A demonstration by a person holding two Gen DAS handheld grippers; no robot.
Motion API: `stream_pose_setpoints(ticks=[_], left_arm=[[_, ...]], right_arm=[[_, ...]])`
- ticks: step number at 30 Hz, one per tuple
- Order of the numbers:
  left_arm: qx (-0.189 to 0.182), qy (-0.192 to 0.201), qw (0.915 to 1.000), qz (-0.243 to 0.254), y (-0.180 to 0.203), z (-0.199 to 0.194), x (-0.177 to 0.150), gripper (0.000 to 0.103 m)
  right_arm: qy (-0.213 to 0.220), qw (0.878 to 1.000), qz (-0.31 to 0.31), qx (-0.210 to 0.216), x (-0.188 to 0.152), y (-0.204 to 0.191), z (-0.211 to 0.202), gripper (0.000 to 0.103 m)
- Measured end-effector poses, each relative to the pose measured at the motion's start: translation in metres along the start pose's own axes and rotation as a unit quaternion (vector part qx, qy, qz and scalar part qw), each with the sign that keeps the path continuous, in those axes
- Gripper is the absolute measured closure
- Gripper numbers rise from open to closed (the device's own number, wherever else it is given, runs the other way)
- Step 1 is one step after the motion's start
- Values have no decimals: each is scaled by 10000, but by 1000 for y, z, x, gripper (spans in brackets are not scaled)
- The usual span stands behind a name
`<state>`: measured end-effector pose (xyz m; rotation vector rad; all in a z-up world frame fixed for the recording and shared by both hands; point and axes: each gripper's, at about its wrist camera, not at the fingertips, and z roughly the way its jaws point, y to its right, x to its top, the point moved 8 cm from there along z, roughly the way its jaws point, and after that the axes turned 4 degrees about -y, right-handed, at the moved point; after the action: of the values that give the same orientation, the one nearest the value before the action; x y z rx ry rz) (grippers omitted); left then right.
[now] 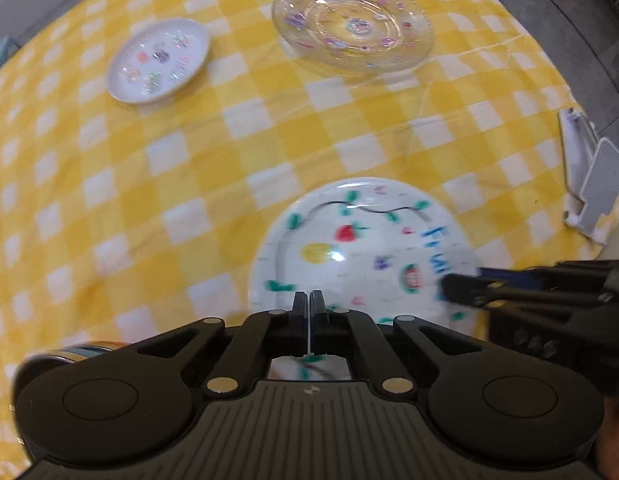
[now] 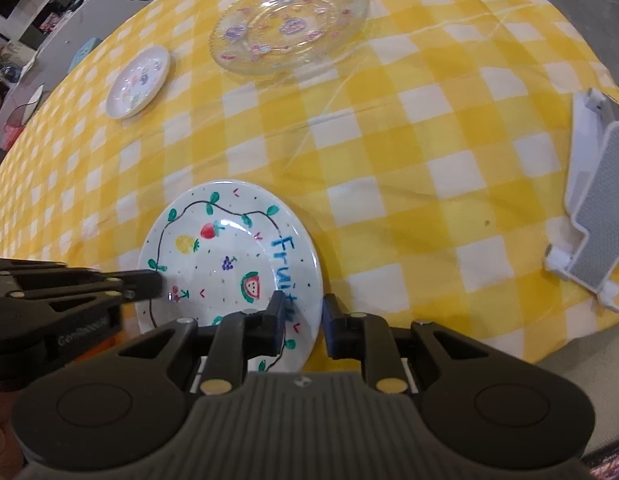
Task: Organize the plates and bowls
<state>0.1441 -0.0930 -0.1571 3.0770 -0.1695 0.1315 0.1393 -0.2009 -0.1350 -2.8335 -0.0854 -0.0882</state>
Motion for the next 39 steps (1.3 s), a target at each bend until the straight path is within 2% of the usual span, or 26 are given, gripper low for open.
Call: stream_pose_setpoints(ticks=[2,3,5,7,9,11,14,21,26,32,36,39], left_arm=[[267,65,9995,142,5,1,1,102],[309,78,9994,165,6,2,1,102],[228,68,9996,119,7,2,1,101],[234,84,9996,93,5,0,2,100],[242,104,9996,45,2,-2,3,96],[241,160,9996,-3,-3,-6,5,96],[231,214,9995,0,-5,-9,7,87],[323,332,9988,158,-6,-13,12,67],[319,431,9985,128,-9,-15,21,58],[276,475,9985,16,-13,-13,33,57],[189,578,9981,-51,-15,-14,38,48],[141,655,9977,-99,-16,-15,43,47]], right_arm=[[-6,10000,-57,-58,0,-1,2,86],[6,9999,-70,-103,0,0,2,87],[62,9998,-72,-166,2,2,1,83],[99,9993,-140,-340,3,4,0,67],[163,9985,-253,-451,3,3,0,61],[235,9977,-328,-544,5,4,-2,59],[399,9965,-373,-634,10,5,-8,55],[584,9965,-301,-516,20,6,-17,53],[813,9955,-226,-441,36,2,-24,36],[895,9951,-55,-423,57,3,-21,36],[995,9939,-26,-471,65,5,-21,36],[1126,9924,4,-493,67,5,-24,34]])
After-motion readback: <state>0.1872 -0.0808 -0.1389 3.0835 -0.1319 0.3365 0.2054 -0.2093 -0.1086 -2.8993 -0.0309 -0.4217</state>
